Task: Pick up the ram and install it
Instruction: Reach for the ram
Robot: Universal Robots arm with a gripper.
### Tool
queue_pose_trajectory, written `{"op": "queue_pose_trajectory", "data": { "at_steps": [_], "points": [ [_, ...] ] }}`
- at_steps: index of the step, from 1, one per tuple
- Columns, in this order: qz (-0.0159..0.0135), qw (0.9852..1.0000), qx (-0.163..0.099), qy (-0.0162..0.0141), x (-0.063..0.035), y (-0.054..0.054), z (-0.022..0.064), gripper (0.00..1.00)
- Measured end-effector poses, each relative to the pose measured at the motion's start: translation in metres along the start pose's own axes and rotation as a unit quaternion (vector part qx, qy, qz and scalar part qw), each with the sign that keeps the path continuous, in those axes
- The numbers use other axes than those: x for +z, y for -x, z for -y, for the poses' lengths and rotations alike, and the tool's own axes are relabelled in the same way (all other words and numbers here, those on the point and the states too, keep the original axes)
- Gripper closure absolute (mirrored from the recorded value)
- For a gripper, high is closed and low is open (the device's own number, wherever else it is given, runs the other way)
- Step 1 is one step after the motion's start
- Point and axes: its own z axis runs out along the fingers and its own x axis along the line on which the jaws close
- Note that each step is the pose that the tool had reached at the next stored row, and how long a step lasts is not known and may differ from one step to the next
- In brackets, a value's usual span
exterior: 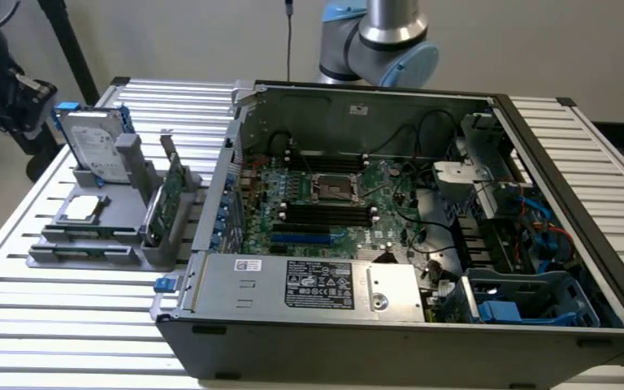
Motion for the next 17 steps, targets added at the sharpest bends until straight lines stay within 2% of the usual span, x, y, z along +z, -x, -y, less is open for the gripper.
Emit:
{"op": "queue_pose_trajectory", "data": {
  "at_steps": [2, 6, 17],
  "points": [
    [-0.0023, 1.0, 0.0, -0.0001, 0.0006, 0.0, 0.0068, 0.89],
    [-0.0035, 1.0, -0.001, -0.0003, 0.0023, 0.002, 0.0173, 0.89],
    [-0.0042, 0.9998, -0.017, -0.0001, 0.0104, 0.016, 0.0207, 0.89]
  ]
}}
